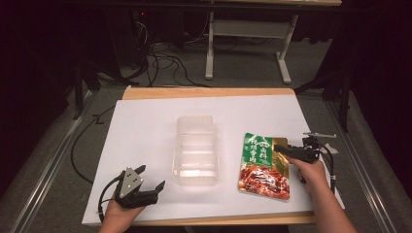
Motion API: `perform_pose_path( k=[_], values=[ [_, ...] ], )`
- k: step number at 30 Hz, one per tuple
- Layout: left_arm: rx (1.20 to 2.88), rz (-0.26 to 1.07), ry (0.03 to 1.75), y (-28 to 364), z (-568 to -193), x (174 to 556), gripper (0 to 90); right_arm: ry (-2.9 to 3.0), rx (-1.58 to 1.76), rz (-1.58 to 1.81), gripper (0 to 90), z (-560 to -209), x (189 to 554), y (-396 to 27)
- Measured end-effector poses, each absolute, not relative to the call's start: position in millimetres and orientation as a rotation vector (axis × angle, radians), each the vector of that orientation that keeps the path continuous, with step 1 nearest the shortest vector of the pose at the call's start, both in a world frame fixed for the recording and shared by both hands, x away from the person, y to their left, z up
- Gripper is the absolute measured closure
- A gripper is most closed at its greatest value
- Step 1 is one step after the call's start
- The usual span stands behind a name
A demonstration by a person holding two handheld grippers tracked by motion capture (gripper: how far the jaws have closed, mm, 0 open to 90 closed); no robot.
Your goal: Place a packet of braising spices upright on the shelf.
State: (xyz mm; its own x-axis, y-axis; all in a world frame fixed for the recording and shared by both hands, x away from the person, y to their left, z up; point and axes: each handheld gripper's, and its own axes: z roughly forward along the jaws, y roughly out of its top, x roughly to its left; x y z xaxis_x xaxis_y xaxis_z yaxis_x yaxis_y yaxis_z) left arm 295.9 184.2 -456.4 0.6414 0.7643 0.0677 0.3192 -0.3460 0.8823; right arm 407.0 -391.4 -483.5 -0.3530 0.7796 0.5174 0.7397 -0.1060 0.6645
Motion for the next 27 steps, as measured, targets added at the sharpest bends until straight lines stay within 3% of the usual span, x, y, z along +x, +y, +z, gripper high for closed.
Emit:
perform_pose_path(
  k=[6, 22, 27],
  values=[
    [1.932, 0.603, 0.854, 184.3, -456.7, 296.0, 15.8, 2.103, 1.774, 1.455, 50.1, -484.5, 408.3, -389.7],
    [1.931, 0.605, 0.855, 184.4, -456.3, 295.6, 15.8, 2.155, 1.692, 1.287, 89.7, -481.3, 405.3, -380.5],
    [1.931, 0.607, 0.854, 184.4, -456.1, 295.7, 15.8, 2.154, 1.690, 1.306, 90.0, -479.8, 403.4, -382.4]
  ],
)
